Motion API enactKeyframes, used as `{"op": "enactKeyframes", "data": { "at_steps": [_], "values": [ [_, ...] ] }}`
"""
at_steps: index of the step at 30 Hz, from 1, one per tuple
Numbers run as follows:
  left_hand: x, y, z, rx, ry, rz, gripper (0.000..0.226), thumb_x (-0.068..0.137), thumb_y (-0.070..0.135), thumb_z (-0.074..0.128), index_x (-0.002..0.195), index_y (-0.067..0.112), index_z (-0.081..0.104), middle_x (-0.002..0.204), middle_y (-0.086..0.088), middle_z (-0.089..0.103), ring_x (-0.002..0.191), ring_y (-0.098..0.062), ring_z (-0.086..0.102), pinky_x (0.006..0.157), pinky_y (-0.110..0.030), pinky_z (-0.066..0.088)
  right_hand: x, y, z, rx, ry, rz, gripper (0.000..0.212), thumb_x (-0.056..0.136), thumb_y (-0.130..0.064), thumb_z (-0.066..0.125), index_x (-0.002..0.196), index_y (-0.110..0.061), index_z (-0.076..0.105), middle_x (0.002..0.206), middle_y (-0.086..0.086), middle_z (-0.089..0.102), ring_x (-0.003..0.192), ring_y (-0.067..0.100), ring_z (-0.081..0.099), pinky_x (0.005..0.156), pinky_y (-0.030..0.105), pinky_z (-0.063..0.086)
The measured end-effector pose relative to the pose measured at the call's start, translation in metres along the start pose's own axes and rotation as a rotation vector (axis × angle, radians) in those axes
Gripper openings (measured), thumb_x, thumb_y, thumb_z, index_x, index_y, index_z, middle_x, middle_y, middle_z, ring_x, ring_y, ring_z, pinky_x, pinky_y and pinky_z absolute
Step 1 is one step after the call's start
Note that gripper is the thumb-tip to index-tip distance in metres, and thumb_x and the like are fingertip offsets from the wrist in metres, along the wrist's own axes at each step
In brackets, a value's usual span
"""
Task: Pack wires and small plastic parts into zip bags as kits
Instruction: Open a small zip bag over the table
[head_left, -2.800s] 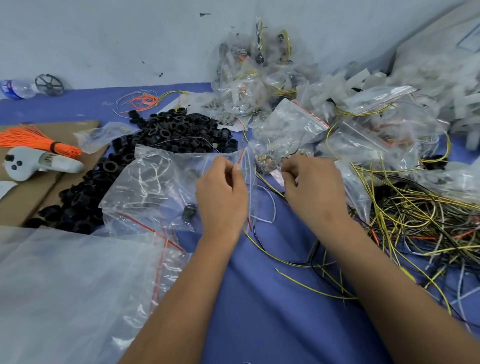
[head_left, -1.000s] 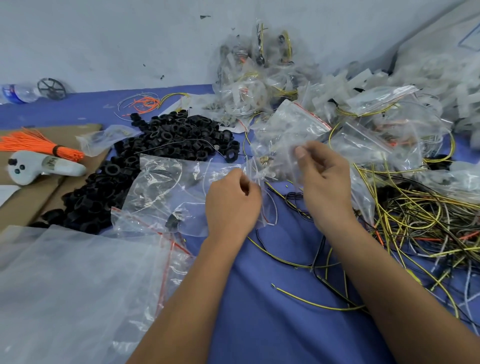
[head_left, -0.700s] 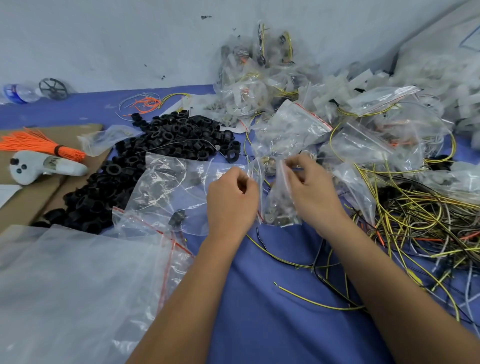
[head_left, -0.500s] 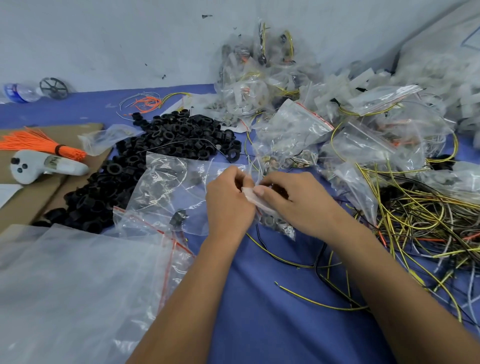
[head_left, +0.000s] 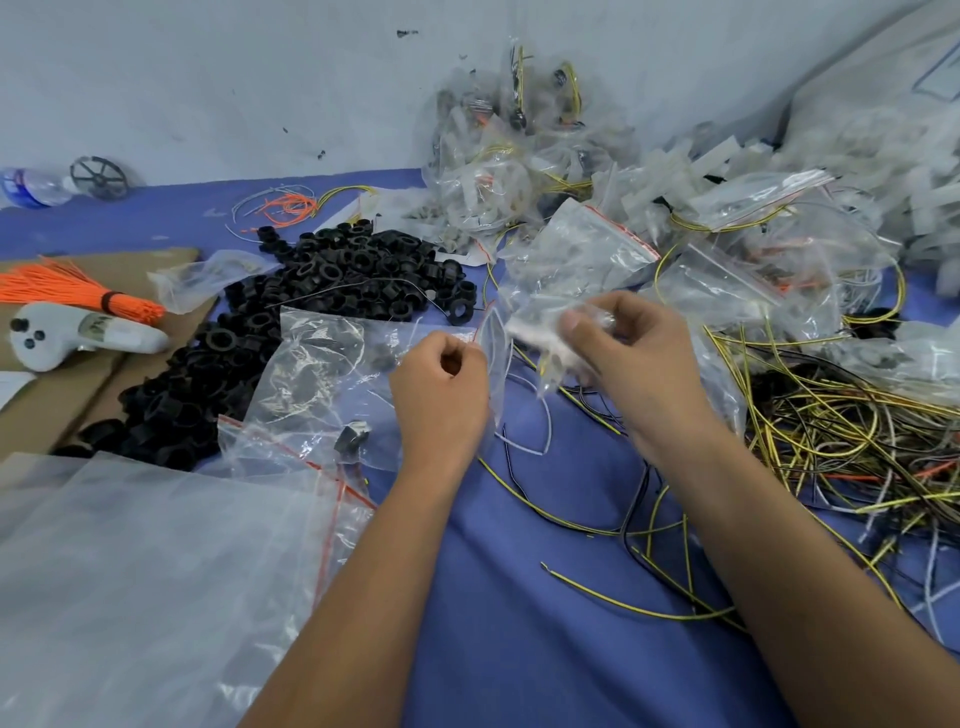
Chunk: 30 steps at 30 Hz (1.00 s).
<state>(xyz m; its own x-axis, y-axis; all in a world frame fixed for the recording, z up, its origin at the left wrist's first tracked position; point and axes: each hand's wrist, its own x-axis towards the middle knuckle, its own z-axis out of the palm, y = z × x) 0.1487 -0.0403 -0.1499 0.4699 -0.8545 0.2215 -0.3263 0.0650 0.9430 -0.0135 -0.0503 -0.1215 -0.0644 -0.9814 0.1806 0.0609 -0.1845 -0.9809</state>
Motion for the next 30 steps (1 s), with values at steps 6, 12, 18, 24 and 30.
{"op": "enactKeyframes", "data": {
  "at_steps": [6, 12, 18, 24, 30],
  "values": [
    [-0.009, 0.007, 0.006, -0.045, -0.171, 0.158, 0.019, 0.091, 0.01, 0.066, 0.073, 0.008, 0.059, 0.063, 0.001, 0.056, 0.059, -0.007, 0.046, 0.06, -0.028, 0.043, -0.004, -0.001, 0.012, 0.324, -0.042, 0.072, 0.021, 0.093, 0.006, 0.063, 0.109, -0.006, 0.067, 0.104, 0.016, 0.07, 0.094, 0.028, 0.064, 0.089, 0.042, 0.054],
    [-0.014, 0.008, 0.005, -0.038, -0.125, 0.17, 0.017, 0.084, -0.003, 0.06, 0.078, 0.013, 0.063, 0.067, 0.004, 0.061, 0.064, -0.01, 0.048, 0.063, -0.035, 0.044, -0.007, 0.005, 0.017, 0.039, -0.061, 0.051, 0.021, 0.087, 0.005, 0.071, 0.106, -0.002, 0.072, 0.102, 0.018, 0.076, 0.089, 0.026, 0.071, 0.088, 0.045, 0.059],
    [-0.009, 0.011, 0.002, -0.18, 0.062, 0.14, 0.024, 0.097, 0.006, 0.059, 0.074, 0.01, 0.054, 0.063, 0.004, 0.052, 0.059, -0.016, 0.048, 0.062, -0.039, 0.046, -0.003, 0.014, 0.006, -0.437, 0.014, -0.04, 0.022, 0.079, -0.004, 0.074, 0.089, -0.024, 0.076, 0.072, -0.01, 0.071, 0.068, 0.009, 0.068, 0.068, 0.027, 0.056],
    [-0.017, 0.015, 0.002, -0.039, -0.037, 0.342, 0.019, 0.095, 0.011, 0.063, 0.077, 0.014, 0.057, 0.064, 0.009, 0.056, 0.061, -0.01, 0.053, 0.061, -0.032, 0.043, -0.006, 0.012, 0.011, -0.517, -0.065, -0.216, 0.013, 0.08, -0.006, 0.076, 0.087, -0.016, 0.078, 0.072, -0.007, 0.073, 0.067, 0.005, 0.07, 0.064, 0.014, 0.052],
    [-0.031, 0.025, 0.004, 0.123, -0.093, 0.697, 0.016, 0.093, 0.013, 0.063, 0.079, 0.008, 0.056, 0.07, 0.001, 0.057, 0.064, -0.022, 0.051, 0.06, -0.04, 0.041, -0.01, 0.008, 0.014, -0.414, -0.207, -0.125, 0.012, 0.076, -0.009, 0.055, 0.067, -0.006, 0.062, 0.059, 0.017, 0.064, 0.054, 0.021, 0.059, 0.049, 0.052, 0.053]
  ]
}}
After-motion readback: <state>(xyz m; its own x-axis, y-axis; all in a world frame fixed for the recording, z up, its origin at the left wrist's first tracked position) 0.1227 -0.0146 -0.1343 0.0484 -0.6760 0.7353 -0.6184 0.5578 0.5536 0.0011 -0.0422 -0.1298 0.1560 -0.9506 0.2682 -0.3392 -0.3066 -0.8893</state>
